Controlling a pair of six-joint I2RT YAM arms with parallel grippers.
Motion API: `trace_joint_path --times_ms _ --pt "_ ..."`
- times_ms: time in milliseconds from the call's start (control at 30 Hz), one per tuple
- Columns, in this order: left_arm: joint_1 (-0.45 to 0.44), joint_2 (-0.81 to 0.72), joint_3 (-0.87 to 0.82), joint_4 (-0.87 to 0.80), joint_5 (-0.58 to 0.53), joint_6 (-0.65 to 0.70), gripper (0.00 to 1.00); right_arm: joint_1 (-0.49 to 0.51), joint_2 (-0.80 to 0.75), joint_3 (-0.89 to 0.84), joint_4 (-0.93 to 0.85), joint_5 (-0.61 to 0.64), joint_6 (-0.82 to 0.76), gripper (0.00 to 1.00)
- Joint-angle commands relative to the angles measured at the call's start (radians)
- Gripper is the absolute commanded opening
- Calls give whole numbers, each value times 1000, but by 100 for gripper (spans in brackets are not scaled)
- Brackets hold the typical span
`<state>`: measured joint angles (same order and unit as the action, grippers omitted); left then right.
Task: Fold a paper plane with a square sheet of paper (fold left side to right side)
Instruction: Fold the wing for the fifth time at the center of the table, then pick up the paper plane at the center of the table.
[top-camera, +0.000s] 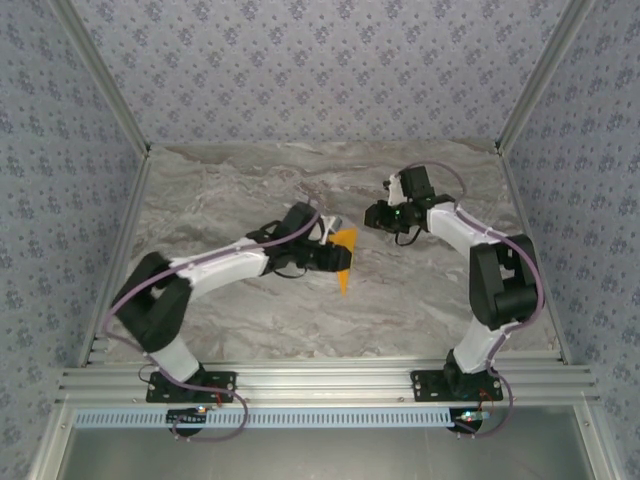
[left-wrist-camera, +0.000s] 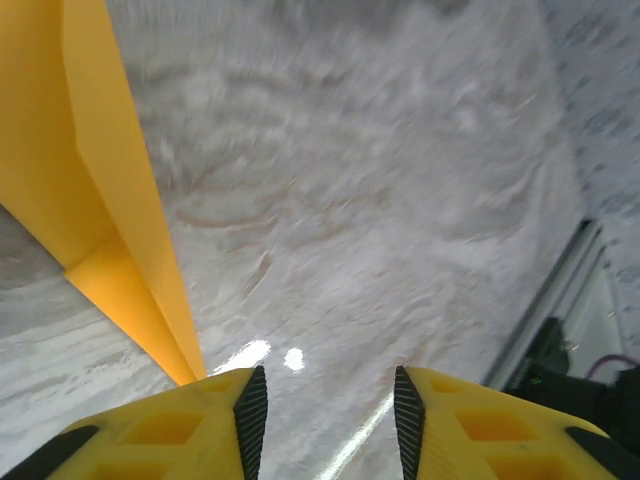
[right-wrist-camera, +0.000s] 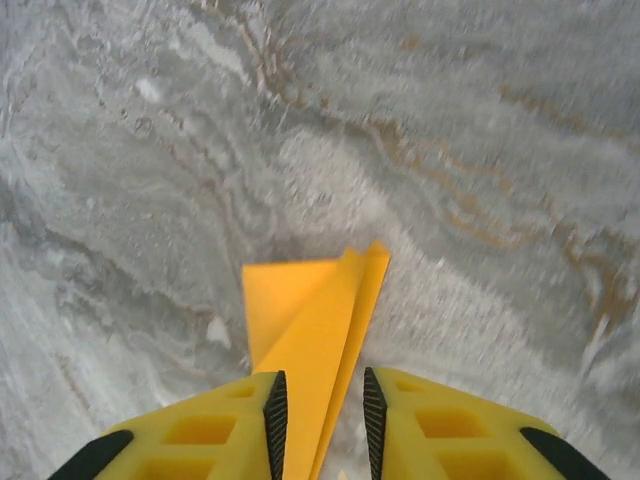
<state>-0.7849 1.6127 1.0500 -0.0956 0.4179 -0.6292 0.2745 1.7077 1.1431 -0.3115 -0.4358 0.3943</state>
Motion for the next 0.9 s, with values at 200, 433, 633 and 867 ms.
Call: trace_joint_path --times_ms 200,433,633,867 --pt "35 -382 -203 -180 -427 22 54 286 -38 -23 -154 381 87 65" --pt "48 -479 -290 -177 -460 -10 57 353 83 41 -204 469 129 59" --pt "49 -487 -291 -195 -482 -2 57 378 65 89 -231 462 120 12" --pt "47 -496 -291 -215 -525 -3 58 345 -108 58 -165 194 24 0"
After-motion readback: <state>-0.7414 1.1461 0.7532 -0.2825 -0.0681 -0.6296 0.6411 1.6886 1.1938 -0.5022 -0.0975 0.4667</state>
